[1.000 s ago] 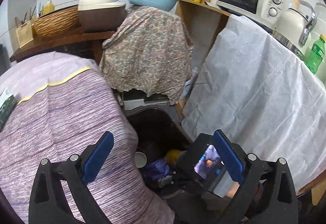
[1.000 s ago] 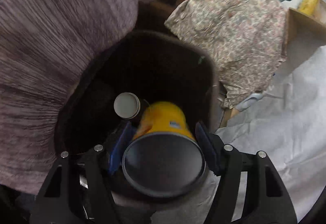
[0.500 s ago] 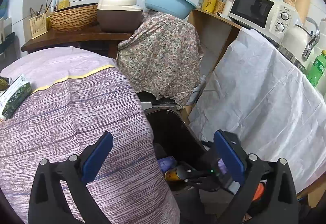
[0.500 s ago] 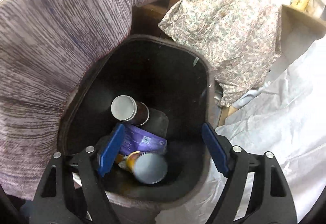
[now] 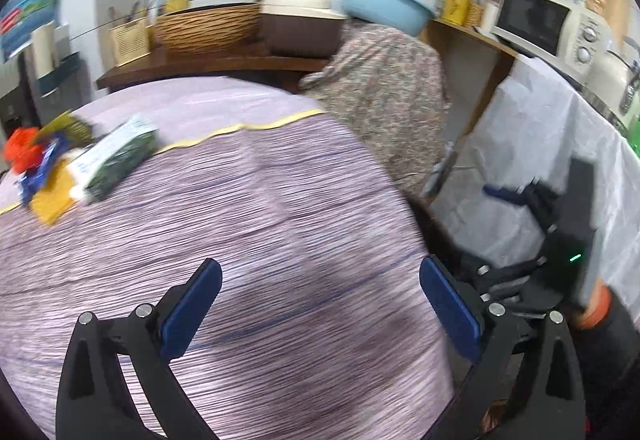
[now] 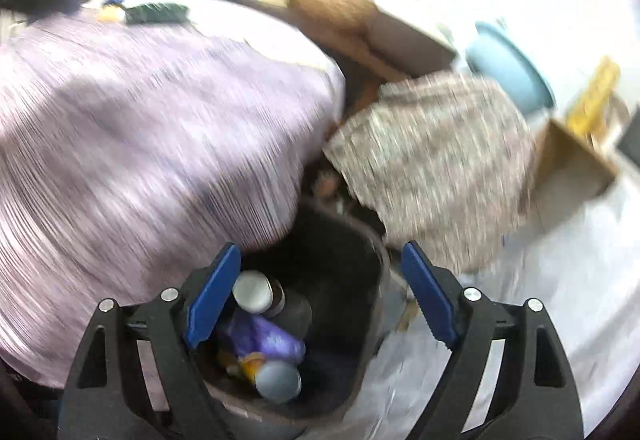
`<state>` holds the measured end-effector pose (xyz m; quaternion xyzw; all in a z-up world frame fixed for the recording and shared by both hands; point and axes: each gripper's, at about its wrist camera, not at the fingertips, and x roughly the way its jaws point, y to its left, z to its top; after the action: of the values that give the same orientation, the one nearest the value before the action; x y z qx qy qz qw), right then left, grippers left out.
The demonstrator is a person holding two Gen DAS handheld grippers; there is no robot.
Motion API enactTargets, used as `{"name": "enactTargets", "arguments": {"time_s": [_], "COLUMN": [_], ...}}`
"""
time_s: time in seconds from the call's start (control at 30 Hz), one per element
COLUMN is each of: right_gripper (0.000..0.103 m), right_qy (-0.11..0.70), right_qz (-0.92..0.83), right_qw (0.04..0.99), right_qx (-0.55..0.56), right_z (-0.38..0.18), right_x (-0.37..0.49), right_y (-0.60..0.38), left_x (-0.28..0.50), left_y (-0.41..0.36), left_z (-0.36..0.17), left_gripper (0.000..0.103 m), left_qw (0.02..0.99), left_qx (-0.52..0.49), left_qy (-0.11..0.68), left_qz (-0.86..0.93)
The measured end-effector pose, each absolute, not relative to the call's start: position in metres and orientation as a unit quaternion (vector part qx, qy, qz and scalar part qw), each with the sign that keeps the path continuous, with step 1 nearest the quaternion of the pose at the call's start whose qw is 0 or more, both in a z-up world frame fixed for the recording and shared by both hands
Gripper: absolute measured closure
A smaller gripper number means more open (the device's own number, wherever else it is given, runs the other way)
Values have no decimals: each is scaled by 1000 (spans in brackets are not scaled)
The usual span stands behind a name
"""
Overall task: Collect trash
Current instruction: 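Move both tools back over the table toward the remaining trash, then grasp the milk carton with the right tool while the left tool grasps the orange foam net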
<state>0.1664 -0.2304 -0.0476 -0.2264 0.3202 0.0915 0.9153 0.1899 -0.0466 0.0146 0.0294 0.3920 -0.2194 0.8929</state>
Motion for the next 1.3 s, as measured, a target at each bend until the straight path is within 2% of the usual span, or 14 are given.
{"name": "enactTargets", "arguments": {"time_s": [0.33,0.73,0.93,1.3], "right_gripper": [20,20,20,20], "right_qy": [266,145,91,85], "right_qz": [297,336,339,358], "right_qw": [860,756,704,638], "right_qx": [-319,-543,-618,-676], "right_z": [-5,-8,-10,-26], "right_x": [195,264,293,338], "right_y": [-83,61,94,127], "left_x": [205,237,248,272], "left_y": [70,193,223,258], "left_z": [4,6,9,7], "left_gripper": [5,5,5,5], "left_qw": [896,893,894,889], "left_qx": [23,16,0,-48], "left_qy": [419,446,446,452], "left_qz": [-143,-48,-46,-51]}}
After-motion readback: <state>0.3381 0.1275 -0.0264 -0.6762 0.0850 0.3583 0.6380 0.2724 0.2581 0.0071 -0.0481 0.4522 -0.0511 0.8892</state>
